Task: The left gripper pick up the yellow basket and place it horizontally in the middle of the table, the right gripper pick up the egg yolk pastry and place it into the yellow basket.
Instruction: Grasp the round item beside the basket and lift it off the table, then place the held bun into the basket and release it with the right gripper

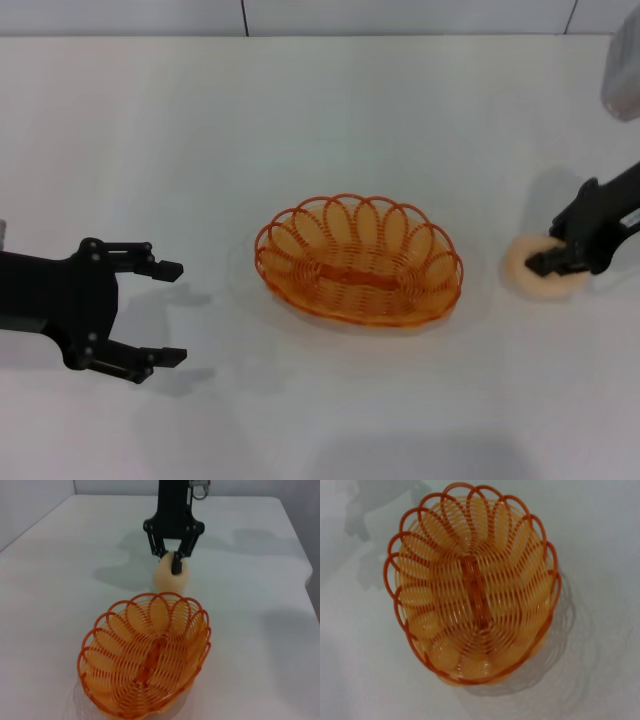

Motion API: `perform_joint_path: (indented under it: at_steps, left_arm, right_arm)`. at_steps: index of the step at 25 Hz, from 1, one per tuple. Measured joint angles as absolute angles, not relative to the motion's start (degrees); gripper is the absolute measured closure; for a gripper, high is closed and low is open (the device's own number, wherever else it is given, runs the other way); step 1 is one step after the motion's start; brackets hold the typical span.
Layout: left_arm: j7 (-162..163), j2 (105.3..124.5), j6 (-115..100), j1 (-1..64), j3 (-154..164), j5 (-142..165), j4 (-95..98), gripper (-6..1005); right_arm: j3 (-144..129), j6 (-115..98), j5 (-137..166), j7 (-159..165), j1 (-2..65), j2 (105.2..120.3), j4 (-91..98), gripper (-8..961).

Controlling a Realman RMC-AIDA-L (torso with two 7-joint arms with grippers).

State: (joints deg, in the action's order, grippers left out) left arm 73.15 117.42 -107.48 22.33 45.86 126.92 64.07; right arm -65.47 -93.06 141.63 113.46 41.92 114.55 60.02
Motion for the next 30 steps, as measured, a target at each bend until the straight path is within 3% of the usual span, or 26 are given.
perform_joint_path:
  at_steps: [4,15,30]
  left_arm:
    - [73.23,117.37,-107.48,22.33,45.90,126.91,64.07,111]
    - [73.60,117.40,-107.39,22.45,45.87,126.91,64.07,111]
    - [73.65,117.50,-106.59,22.57,45.88,126.90,64.07,111]
  right_arm:
    - [-62.95,-96.29,141.52,113.82,41.93,114.27,65.34,772]
    - [-61.87,-99.39,131.27,113.89,43.90,115.48,71.10,831]
    - [-80.59,-78.70,117.06,114.72,44.45,115.84,63.81,898]
